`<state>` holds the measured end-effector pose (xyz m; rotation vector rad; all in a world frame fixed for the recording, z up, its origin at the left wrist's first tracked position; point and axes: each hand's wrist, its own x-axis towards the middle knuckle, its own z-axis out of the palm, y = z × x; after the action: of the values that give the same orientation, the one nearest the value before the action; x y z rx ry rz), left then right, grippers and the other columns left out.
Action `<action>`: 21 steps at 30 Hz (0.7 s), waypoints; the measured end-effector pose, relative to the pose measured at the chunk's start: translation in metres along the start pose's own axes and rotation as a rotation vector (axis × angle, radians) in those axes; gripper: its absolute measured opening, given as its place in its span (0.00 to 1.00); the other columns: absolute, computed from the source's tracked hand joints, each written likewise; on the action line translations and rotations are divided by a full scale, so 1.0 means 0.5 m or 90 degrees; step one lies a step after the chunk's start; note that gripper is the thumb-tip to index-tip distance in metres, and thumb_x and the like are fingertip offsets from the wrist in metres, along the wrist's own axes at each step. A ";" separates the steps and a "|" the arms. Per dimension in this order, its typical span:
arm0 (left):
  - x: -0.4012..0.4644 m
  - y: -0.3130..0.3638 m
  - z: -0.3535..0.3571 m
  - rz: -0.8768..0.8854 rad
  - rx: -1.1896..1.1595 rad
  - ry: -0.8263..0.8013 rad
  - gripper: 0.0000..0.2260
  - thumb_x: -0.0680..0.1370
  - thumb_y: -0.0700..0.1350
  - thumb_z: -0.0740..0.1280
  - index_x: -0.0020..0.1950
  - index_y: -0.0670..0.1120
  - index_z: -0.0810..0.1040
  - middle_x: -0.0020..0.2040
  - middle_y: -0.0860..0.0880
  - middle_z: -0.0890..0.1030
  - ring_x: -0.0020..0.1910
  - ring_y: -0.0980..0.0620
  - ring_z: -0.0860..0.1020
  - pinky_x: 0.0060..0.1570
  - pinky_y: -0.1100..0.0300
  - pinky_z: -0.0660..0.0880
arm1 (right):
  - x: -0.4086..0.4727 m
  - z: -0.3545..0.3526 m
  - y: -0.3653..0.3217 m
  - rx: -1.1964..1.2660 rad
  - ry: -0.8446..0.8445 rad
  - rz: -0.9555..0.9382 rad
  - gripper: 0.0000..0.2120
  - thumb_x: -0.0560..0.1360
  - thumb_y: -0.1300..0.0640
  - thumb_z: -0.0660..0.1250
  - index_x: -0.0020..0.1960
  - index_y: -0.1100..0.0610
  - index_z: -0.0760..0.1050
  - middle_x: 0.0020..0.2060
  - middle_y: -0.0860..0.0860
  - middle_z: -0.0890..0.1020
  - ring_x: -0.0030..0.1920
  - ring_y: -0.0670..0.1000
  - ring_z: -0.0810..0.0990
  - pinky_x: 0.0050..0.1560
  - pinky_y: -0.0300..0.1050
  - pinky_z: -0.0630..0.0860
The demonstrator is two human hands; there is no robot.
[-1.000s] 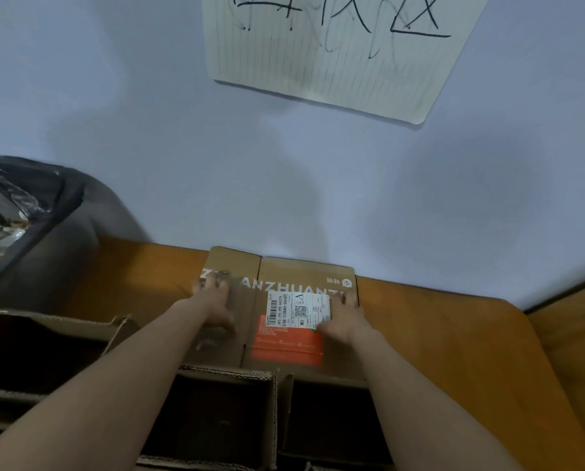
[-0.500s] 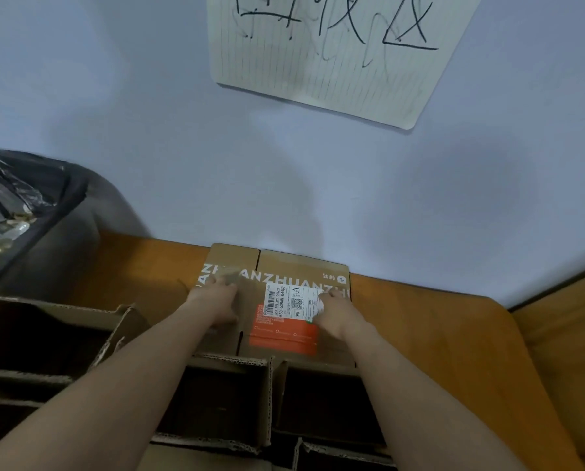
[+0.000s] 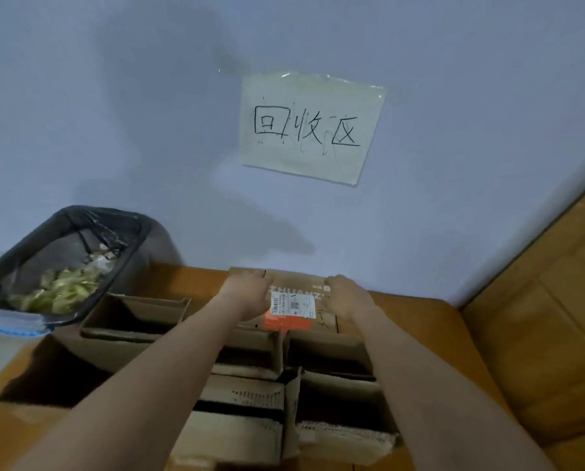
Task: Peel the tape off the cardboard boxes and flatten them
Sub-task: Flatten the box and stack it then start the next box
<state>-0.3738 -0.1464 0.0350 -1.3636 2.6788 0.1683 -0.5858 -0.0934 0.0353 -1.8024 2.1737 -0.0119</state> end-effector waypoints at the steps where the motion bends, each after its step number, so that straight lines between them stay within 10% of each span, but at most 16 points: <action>1: -0.025 0.010 -0.011 0.013 0.009 0.004 0.22 0.80 0.50 0.59 0.73 0.46 0.66 0.71 0.46 0.69 0.66 0.45 0.70 0.57 0.51 0.74 | -0.026 -0.013 -0.007 -0.005 0.011 -0.005 0.19 0.78 0.56 0.59 0.68 0.58 0.70 0.64 0.55 0.73 0.60 0.55 0.74 0.56 0.49 0.74; 17: -0.385 0.093 0.041 0.163 -0.052 -0.054 0.33 0.78 0.61 0.61 0.77 0.47 0.59 0.76 0.46 0.64 0.73 0.46 0.63 0.68 0.49 0.64 | -0.380 0.038 -0.121 -0.008 -0.004 -0.020 0.19 0.77 0.48 0.61 0.64 0.55 0.73 0.60 0.53 0.77 0.56 0.53 0.77 0.56 0.50 0.76; 21: -0.453 0.102 0.102 0.214 -0.013 -0.112 0.40 0.75 0.66 0.63 0.79 0.46 0.54 0.78 0.45 0.58 0.76 0.45 0.58 0.72 0.48 0.57 | -0.451 0.110 -0.131 -0.003 -0.038 -0.031 0.12 0.76 0.45 0.61 0.48 0.53 0.76 0.44 0.49 0.79 0.45 0.51 0.79 0.39 0.44 0.73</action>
<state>-0.2800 0.0717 0.0245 -0.8481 2.7375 0.3319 -0.4745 0.1203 0.0497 -1.8345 2.0904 0.0348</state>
